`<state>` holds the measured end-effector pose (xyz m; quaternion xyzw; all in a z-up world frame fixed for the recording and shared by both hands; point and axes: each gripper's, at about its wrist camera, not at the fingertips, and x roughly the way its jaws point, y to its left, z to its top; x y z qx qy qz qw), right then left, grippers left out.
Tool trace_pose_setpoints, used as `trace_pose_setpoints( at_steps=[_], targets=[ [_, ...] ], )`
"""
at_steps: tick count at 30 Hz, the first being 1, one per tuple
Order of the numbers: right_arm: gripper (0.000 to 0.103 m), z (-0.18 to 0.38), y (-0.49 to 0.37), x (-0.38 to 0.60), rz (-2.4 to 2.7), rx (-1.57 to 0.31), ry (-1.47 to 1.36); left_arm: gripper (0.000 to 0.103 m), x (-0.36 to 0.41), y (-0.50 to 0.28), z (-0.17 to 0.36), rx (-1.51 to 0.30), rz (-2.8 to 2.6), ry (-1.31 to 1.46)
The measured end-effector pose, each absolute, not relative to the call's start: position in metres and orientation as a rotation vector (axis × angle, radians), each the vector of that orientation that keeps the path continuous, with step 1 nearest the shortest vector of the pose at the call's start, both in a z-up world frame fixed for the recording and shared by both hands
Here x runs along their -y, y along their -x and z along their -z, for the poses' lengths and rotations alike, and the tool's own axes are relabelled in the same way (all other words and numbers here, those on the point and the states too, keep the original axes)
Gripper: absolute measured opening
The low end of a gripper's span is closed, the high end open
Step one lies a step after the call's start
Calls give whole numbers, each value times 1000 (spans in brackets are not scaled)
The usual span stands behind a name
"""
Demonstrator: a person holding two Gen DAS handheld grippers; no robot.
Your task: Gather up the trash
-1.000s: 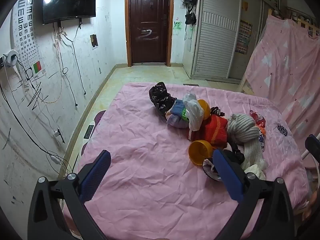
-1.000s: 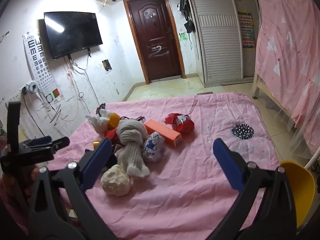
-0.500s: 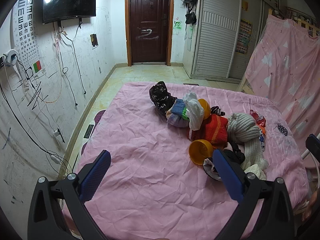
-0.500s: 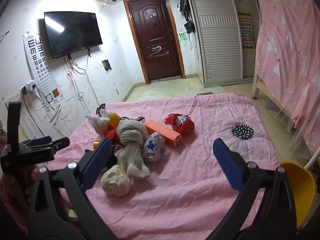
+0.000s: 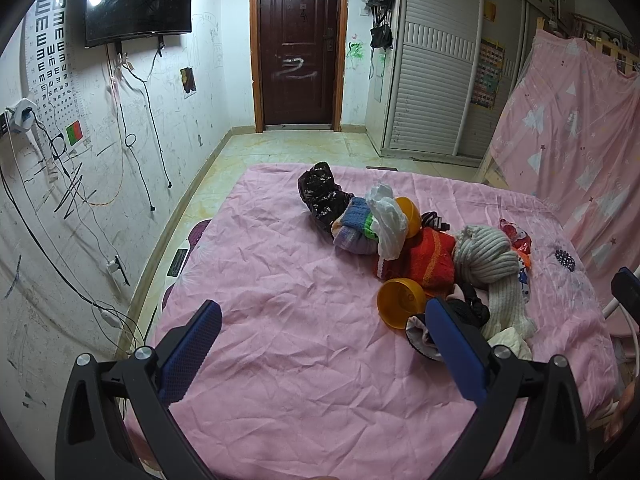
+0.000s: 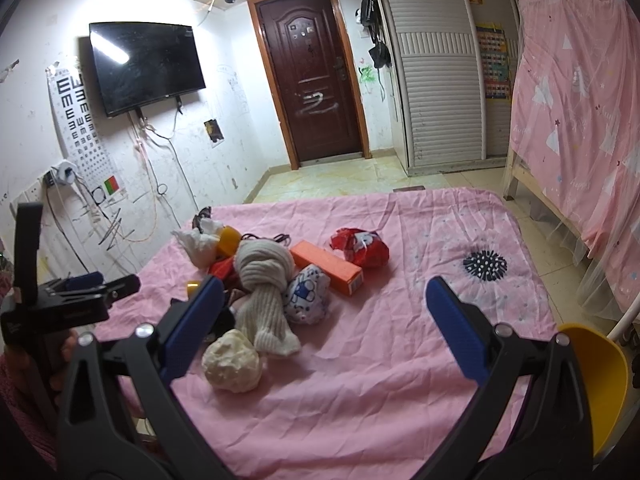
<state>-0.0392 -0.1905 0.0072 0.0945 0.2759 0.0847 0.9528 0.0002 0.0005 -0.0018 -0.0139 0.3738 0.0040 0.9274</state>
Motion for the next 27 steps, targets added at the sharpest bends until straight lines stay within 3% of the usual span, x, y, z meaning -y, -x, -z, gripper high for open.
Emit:
trace_pose_setpoints(
  at_steps=[27],
  targets=[
    [97,-7,39,192,-171,-560,-186,94,-2,0,3,-767,-9,29]
  ],
)
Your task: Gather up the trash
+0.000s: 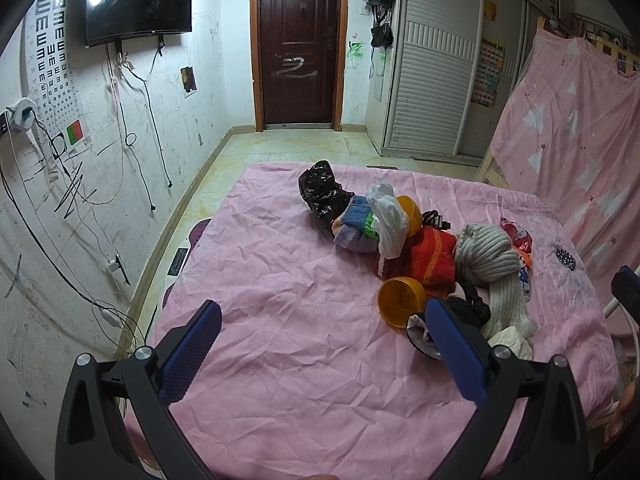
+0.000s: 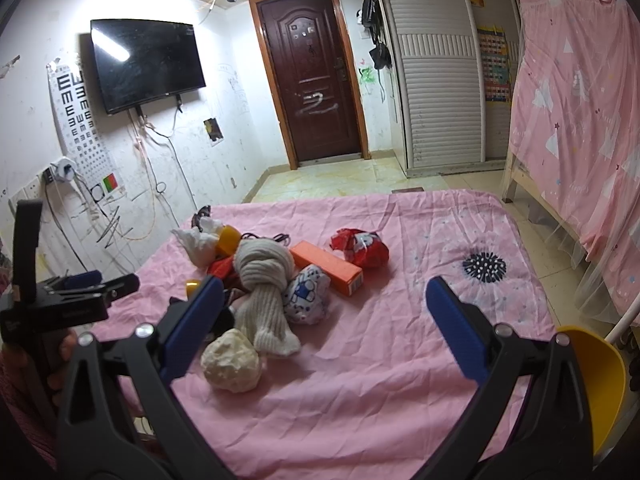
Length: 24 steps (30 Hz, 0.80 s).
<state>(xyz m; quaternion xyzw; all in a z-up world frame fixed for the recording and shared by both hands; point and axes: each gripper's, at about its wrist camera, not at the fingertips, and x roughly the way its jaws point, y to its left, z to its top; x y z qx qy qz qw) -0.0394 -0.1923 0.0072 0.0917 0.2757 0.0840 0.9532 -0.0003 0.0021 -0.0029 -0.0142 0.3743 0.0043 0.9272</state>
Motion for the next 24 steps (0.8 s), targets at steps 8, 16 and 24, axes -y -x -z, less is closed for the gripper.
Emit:
trace_pose_setpoints(
  at_steps=[8,16,24],
  targets=[
    [97,-7,40,192,-171,-560,-184,94,-2,0,4,-769,-7,29],
    [97,-6,39,192,-171,-562,-184,94,-2,0,4,-770,-8,28],
    [97,-2,38,198,-171,-568,-190,94,5,-3,11,-782,-4,16]
  ],
)
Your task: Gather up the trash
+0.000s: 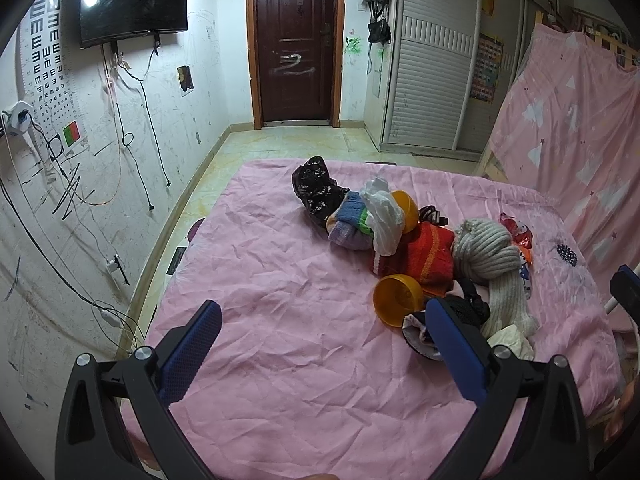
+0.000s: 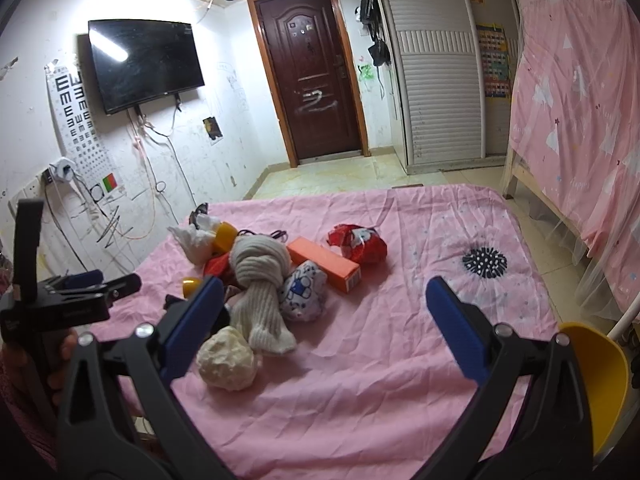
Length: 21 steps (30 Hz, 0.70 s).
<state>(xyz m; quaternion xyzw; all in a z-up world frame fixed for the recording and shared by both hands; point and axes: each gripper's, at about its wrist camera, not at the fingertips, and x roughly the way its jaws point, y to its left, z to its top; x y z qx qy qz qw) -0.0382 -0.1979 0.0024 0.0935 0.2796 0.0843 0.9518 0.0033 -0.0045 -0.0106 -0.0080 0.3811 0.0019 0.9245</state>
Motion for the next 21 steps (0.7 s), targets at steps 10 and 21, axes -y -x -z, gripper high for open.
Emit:
trace_pose_setpoints(
  at_steps=[10,21],
  targets=[
    [97,14,24,189,-248,-619,-186,94,24,-14,17,-823,132,24],
    [97,17,-7,161,-371,-667,-143,94,23,-47,33,-894,139,100]
  ],
)
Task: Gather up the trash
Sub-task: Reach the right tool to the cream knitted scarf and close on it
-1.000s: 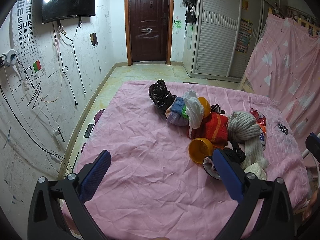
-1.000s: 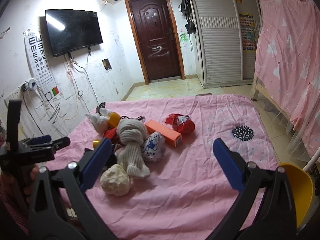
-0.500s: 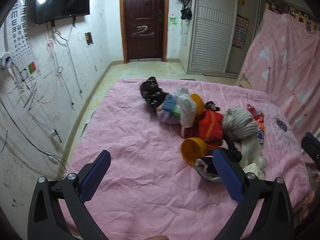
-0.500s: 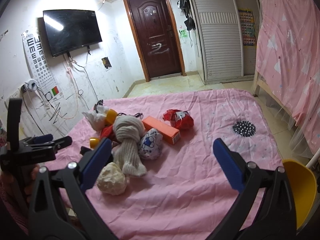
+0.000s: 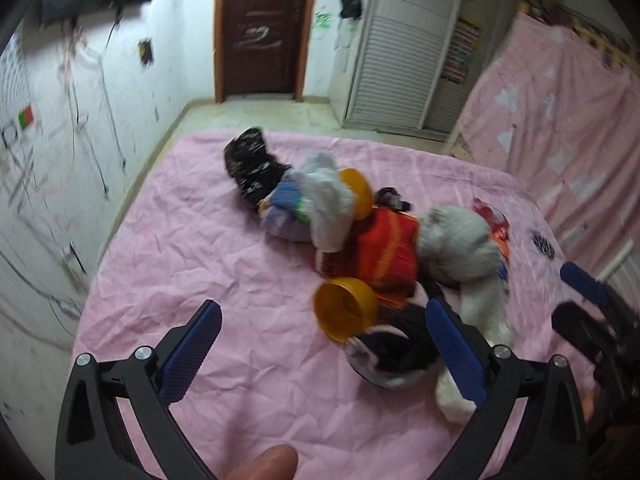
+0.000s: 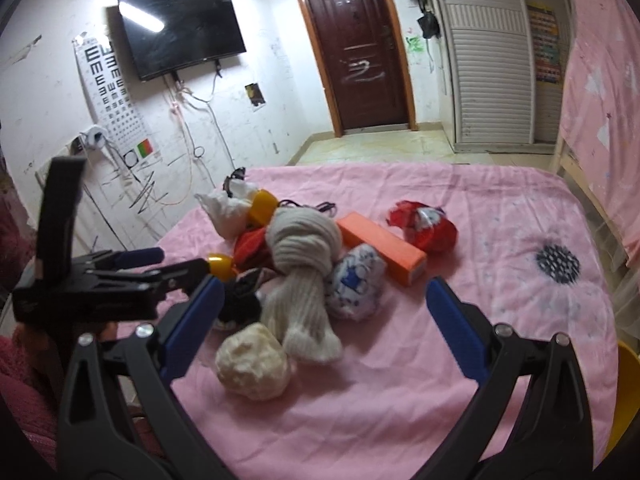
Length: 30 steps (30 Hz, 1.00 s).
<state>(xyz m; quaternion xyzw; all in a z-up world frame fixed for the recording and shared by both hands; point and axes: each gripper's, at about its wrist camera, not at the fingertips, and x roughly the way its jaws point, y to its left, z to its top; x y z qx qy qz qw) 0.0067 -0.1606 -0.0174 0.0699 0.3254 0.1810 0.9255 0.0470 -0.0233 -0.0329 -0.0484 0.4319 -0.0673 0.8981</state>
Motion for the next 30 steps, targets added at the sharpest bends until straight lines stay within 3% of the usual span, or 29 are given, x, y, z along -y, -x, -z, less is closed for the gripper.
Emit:
trace_pose_setpoints(
  at_steps=[3,5,7,12,15,17,30],
  targets=[
    [97,15,-19,150,-390,-673,-121,84,17,-57,35,-907,116,119],
    [97,14,-26,143,-397,-682,-103,70,19,-61,40,-921,113,109],
    [94,14,-36,137,-397,-699,-89,69,20,-65,46,-945,141,116],
    [76,17,-56,128,-385,-742,-54,65,23,-76,57,-970,190,121],
    [72,22,-65,121,-389,-770,-27,51,24,-79,61,-971,249,164],
    [72,25,-69,118,-388,-786,-14,34,23,-80,60,-958,282,174],
    [72,45,-86,109,-364,-862,23,32,-1,-69,35,-819,193,199]
  ],
)
